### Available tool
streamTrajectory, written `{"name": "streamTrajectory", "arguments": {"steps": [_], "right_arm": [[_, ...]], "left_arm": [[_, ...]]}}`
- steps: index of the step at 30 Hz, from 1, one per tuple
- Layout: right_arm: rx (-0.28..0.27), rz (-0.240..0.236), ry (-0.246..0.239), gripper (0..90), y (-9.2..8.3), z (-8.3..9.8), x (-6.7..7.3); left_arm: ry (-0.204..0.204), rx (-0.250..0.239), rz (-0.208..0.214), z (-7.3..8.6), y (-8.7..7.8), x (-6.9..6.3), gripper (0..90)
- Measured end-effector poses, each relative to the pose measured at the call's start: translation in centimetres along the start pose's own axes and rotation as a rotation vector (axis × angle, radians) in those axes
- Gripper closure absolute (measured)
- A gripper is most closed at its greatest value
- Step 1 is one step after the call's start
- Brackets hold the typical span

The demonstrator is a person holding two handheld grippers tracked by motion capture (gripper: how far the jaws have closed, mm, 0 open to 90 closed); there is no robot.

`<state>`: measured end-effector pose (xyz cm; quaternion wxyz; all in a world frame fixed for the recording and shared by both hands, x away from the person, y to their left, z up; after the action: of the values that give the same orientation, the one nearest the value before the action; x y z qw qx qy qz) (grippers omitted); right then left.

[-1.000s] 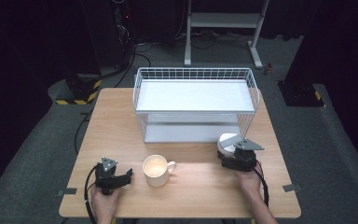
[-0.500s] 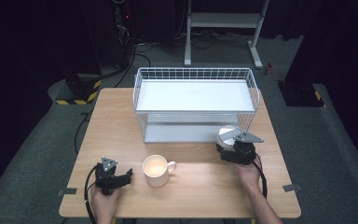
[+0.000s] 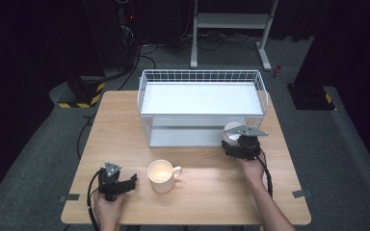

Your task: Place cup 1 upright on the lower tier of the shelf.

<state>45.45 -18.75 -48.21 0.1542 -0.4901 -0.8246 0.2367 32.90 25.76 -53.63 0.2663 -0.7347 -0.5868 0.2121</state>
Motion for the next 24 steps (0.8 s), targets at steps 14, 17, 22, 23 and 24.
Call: {"name": "streamTrajectory", "arguments": {"steps": [14, 17, 22, 23, 24], "right_arm": [[-0.016, 0.029, -0.008, 18.6, 1.6, -0.4, 0.2], [-0.012, 0.033, -0.010, 18.5, 1.8, -0.6, 0.1], [-0.012, 0.032, -0.014, 18.5, 2.4, -1.0, 0.1], [-0.012, 0.033, -0.014, 18.5, 2.6, -1.1, 0.0], [-0.010, 0.034, -0.008, 18.5, 2.7, -1.1, 0.0]], "left_arm": [[0.003, 0.003, 0.000, 0.0, 0.0, 0.0, 15.1], [0.004, 0.003, 0.001, 0.0, 0.0, 0.0, 15.1], [0.004, 0.003, 0.000, 0.0, 0.0, 0.0, 15.1], [0.003, 0.003, 0.000, 0.0, 0.0, 0.0, 15.1], [0.004, 0.003, 0.000, 0.0, 0.0, 0.0, 15.1]]}}
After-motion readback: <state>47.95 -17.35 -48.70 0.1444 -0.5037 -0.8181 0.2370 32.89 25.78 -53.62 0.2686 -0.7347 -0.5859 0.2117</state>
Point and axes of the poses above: each handheld gripper's, and its own axes: y roughly forward along the jaws, z roughly out of its underside, x roughly to its left, the point moved 1 cm from there along y, roughly forward along the jaws, and after that the axes turned 3 degrees about -x, right-handed, at the moved point
